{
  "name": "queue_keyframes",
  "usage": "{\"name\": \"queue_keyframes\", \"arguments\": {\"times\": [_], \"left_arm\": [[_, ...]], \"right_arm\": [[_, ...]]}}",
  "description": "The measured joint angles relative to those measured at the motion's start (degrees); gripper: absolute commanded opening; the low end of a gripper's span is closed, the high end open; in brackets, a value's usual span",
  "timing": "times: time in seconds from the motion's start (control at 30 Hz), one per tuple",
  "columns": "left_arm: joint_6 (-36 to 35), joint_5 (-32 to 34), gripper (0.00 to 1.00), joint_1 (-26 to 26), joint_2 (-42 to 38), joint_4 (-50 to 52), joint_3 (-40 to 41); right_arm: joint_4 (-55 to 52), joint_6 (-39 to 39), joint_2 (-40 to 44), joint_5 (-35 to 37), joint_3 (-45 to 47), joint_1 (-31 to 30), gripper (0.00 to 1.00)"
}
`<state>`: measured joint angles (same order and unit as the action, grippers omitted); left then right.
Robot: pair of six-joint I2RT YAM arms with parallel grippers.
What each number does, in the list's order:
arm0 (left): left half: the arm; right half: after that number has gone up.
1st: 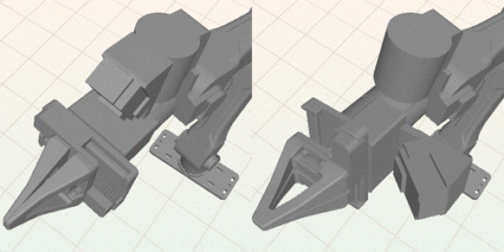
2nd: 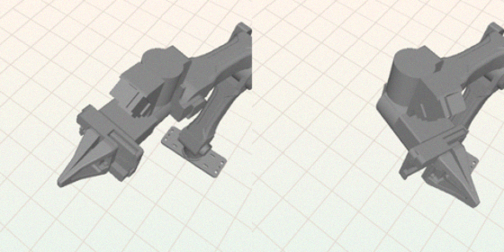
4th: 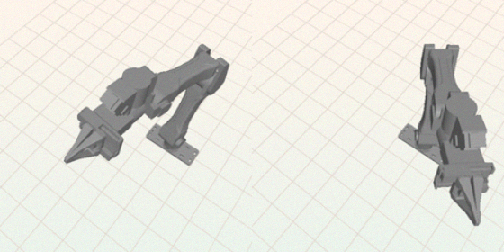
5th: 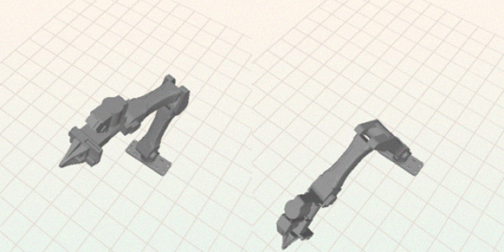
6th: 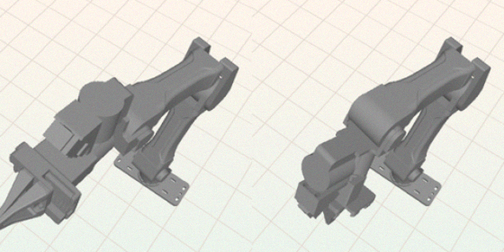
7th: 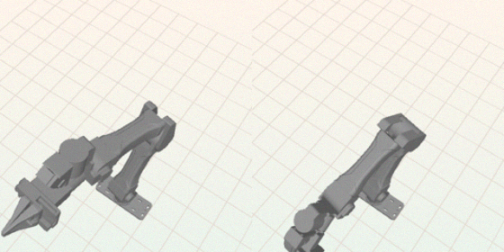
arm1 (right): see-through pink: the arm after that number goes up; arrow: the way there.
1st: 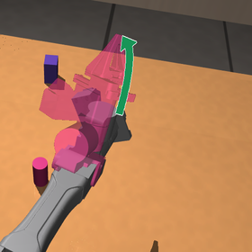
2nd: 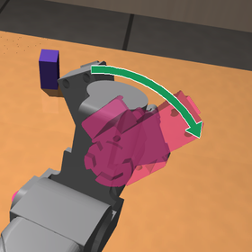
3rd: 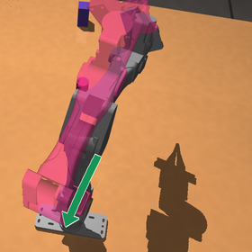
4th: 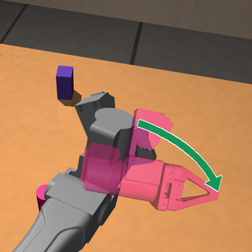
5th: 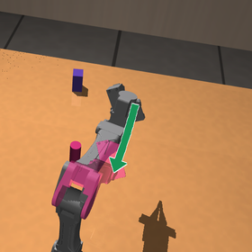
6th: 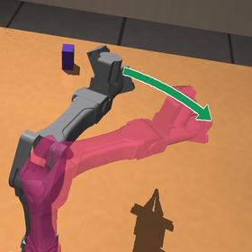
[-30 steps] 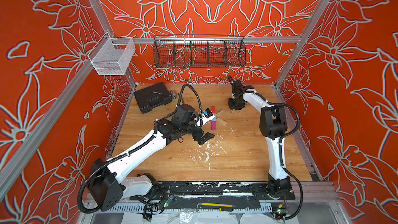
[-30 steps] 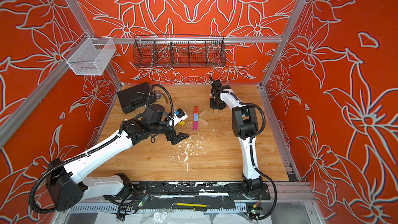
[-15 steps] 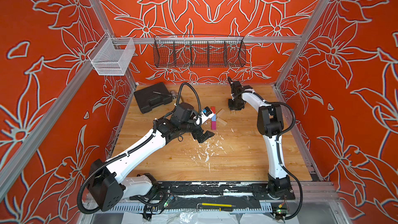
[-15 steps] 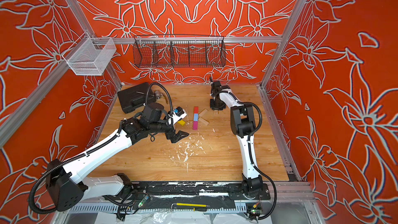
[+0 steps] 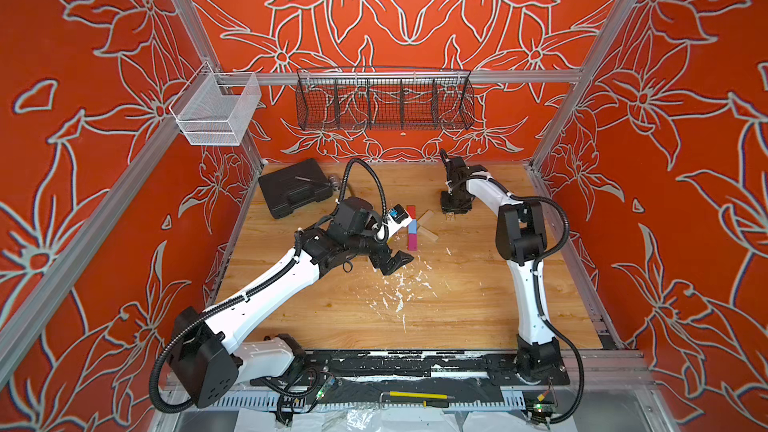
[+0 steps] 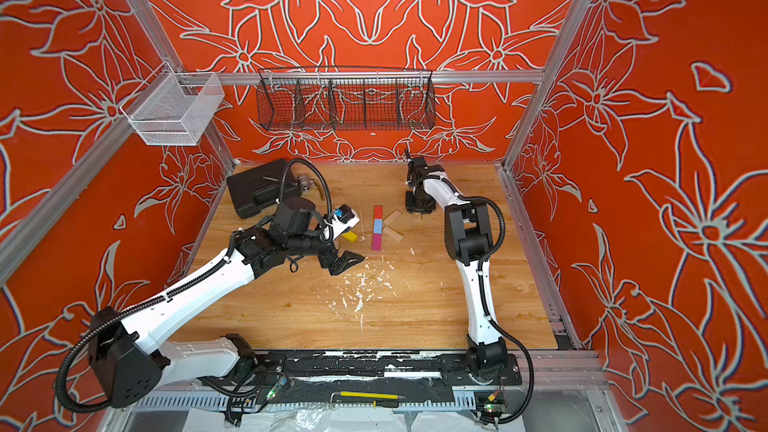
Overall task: Assemble the letter k with building blocks
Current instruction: Place the building block at the center of the board, then pick up the building block from the center of the board.
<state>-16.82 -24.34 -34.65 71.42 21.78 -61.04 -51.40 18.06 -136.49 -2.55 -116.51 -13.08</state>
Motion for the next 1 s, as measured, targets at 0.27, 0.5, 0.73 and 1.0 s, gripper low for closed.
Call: {"name": "queue_keyframes", "arguments": {"times": [0.27,0.5,0.73,1.0], "left_arm": [[0.3,0.1,0.99,0.2,0.0,0.0,0.0],[4.1,1.0,1.00,1.9,0.0,0.2,-1.2],[11.1,5.6,0.99,3.1,-1.5,-0.1,-1.6],[25.3,20.6,1.00,3.2,-5.4,2.9,1.7]], "right_arm": [[-1.3,0.0,0.7,-0.8,0.0,0.0,0.59],[-1.8,0.2,13.4,-2.3,5.9,0.0,0.67],[2.1,0.2,36.9,-3.6,18.3,0.0,0.78],[11.8,2.7,58.7,-8.7,40.4,-0.4,0.98]]}}
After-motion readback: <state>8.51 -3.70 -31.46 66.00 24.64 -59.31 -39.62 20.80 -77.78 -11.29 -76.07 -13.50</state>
